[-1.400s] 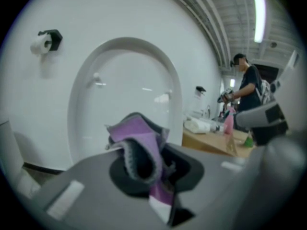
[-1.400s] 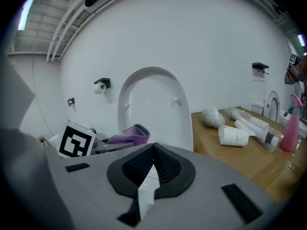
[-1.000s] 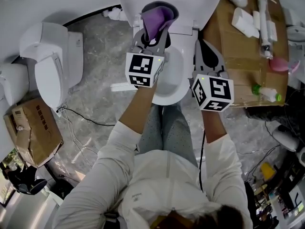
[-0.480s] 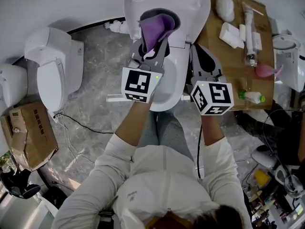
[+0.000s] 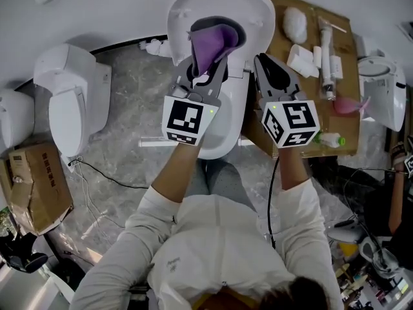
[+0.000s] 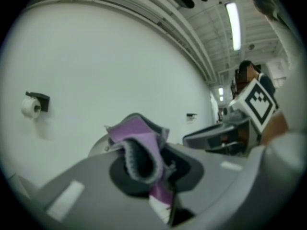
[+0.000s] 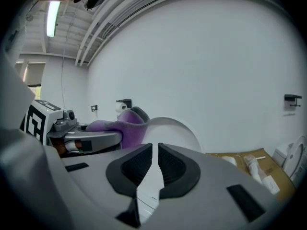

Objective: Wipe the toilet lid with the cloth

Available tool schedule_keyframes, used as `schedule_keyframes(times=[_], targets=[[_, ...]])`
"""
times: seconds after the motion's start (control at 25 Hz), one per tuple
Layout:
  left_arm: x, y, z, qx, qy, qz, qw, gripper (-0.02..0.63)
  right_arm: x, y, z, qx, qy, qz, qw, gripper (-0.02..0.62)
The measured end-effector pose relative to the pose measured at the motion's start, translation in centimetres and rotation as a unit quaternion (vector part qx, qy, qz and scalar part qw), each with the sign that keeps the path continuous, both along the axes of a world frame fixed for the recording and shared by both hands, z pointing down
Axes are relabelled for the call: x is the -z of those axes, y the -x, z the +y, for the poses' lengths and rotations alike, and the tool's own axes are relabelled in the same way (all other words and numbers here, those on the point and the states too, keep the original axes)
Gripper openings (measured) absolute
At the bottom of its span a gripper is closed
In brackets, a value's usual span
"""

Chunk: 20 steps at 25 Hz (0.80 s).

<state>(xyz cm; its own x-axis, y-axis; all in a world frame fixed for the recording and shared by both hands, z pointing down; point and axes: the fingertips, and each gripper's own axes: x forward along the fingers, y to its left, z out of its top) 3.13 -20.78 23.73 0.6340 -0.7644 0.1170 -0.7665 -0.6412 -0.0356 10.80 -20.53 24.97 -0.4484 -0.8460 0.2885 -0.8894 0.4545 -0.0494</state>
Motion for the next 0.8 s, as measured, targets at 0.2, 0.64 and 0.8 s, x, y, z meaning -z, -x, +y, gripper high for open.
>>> schedule_keyframes(times=[0.2, 0.64, 0.8], targets=[[1.3, -0.3, -1.6, 0.000, 0.001, 0.006, 1.0000, 0.049, 0.9, -0.3, -2.3, 0.022, 0.003, 0.002, 1.000, 0.080], [2.2, 0.4, -4.4, 0.012, 0.006, -0.005, 0.9999, 0.049, 2.9, -1.3, -9.7, 0.101, 0.003, 0.091, 0.991, 0.121], [2.1, 0.7, -5.2, 0.019, 0.009, -0.006, 0.9998, 0.049, 2.5, -1.2, -11.5, 0.138, 0.017, 0.120, 0.983, 0.127]])
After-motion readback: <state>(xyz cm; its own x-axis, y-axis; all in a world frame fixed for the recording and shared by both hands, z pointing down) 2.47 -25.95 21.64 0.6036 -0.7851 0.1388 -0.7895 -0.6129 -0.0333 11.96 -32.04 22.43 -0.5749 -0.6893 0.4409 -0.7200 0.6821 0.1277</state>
